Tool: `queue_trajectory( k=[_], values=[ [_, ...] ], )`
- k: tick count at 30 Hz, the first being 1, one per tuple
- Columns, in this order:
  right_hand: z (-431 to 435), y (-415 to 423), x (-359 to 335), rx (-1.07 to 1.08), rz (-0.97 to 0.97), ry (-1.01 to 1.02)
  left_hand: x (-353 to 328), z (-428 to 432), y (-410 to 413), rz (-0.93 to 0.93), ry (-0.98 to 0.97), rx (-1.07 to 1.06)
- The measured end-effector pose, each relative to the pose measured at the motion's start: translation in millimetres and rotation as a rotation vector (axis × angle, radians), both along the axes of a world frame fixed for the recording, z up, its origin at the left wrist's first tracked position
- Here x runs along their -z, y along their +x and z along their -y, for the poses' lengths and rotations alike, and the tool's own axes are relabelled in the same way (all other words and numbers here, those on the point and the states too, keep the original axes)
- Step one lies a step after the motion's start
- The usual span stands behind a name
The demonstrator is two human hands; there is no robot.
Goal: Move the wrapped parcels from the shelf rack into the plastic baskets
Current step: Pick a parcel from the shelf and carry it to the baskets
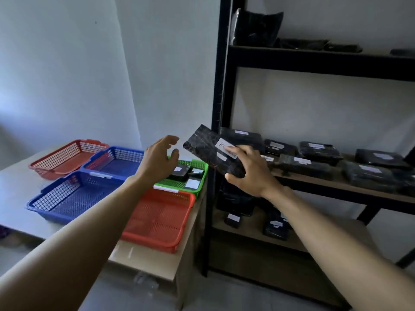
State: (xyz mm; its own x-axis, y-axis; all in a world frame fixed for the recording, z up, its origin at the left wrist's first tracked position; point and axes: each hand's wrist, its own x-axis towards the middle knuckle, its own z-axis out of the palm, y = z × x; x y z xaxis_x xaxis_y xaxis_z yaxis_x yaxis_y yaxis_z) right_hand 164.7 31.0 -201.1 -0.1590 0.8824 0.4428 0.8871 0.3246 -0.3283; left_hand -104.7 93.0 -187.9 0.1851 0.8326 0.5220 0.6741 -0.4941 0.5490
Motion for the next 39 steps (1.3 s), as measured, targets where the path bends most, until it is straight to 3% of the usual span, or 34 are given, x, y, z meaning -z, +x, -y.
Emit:
queue_trajectory(
  k=[14,23,39],
  values=[
    [-129,-146,83,0.165,0.040,-0.470,86,-107,-131,-0.191,-0.301,0.010],
    [-226,-171,131,0.195,0.111,-0.594,138,-179,-139,-0.292,-0.424,0.048],
    [-382,-175,257,0.059,0.049,-0.885,240,-304,-127,-0.471,-0.647,0.055]
  ],
)
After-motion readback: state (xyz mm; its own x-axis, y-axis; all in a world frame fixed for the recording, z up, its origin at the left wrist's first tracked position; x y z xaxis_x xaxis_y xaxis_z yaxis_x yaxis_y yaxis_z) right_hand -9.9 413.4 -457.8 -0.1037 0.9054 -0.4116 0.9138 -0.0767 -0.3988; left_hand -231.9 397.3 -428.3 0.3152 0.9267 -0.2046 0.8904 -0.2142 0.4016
